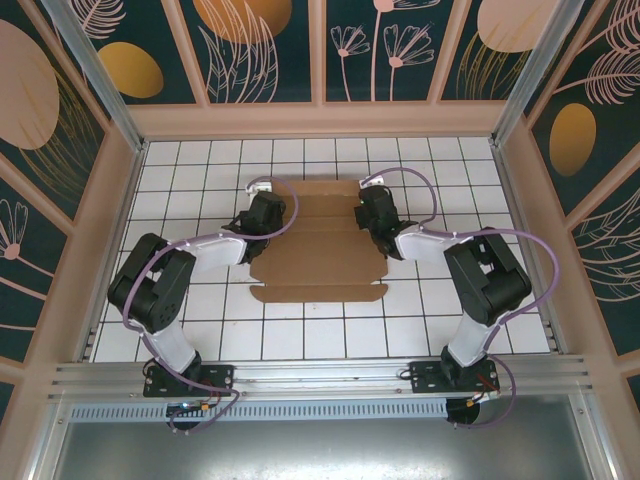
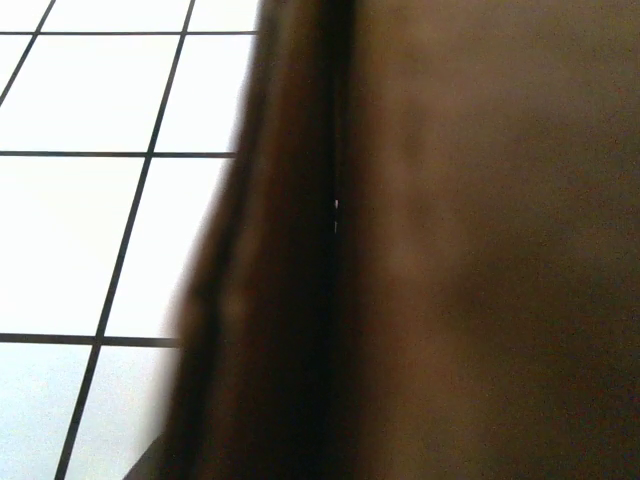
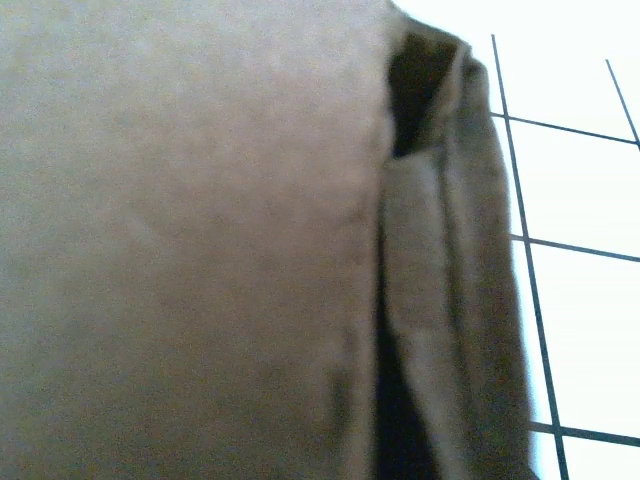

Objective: Fold the paper box

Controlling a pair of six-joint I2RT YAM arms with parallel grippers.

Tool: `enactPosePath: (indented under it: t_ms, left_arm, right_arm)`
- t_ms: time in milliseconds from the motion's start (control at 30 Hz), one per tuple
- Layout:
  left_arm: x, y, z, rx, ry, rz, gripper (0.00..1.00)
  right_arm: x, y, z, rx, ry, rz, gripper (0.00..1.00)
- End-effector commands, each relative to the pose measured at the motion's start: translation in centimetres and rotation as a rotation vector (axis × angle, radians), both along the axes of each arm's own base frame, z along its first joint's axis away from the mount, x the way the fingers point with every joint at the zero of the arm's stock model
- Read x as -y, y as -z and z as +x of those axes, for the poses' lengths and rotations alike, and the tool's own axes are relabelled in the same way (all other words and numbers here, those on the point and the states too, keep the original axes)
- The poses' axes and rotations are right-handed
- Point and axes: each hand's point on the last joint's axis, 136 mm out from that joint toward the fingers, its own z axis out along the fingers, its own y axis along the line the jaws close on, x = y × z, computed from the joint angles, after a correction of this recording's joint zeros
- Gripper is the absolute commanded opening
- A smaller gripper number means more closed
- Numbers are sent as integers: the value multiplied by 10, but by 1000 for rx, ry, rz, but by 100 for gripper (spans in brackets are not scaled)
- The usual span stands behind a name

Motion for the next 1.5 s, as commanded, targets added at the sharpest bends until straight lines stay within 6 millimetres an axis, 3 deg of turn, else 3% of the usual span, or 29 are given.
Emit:
enactPosePath:
  t_ms: [0, 133, 200, 300, 433, 600, 800, 900, 1033, 1200, 1367, 1467]
  left_arm:
    - [-34, 20, -6, -35, -130, 76, 0]
    - [-33, 32, -11, -59, -123, 53, 0]
    - [-29, 30, -11, -49, -113, 27, 7]
    - [-26, 21, -11, -19, -91, 1, 8]
    - [-24, 16, -8, -12, -62, 25, 4]
    - [-20, 16, -7, -15, -29, 43, 3]
    - [-10, 16, -1, -29, 16, 43, 2]
    - [-7, 13, 0, -22, 31, 39, 2]
    - [0, 10, 2, -21, 68, 32, 3]
    - [9, 12, 2, -37, 118, 13, 3]
    - [12, 16, -1, -57, 128, -4, 4]
    - [11, 15, -3, -58, 123, -19, 13]
  right_arm:
    - [33, 14, 0, -25, 122, -124, 0]
    - [28, 21, -1, -58, 91, -121, 0]
    - [25, 21, -3, -63, 79, -106, 2]
    - [21, 10, -6, -47, 37, -59, 22]
    - [14, -25, -10, 33, -12, 50, 45]
    - [14, -88, -29, 220, -96, 284, 69]
    - [5, -145, -63, 367, -319, 490, 71]
    - [14, -159, -53, 355, -274, 551, 71]
    - [14, -152, -26, 240, -203, 534, 70]
    - [14, -114, -3, 107, -110, 515, 63]
    - [13, -78, 1, 18, -80, 482, 54]
    - [16, -62, -1, -1, -56, 459, 51]
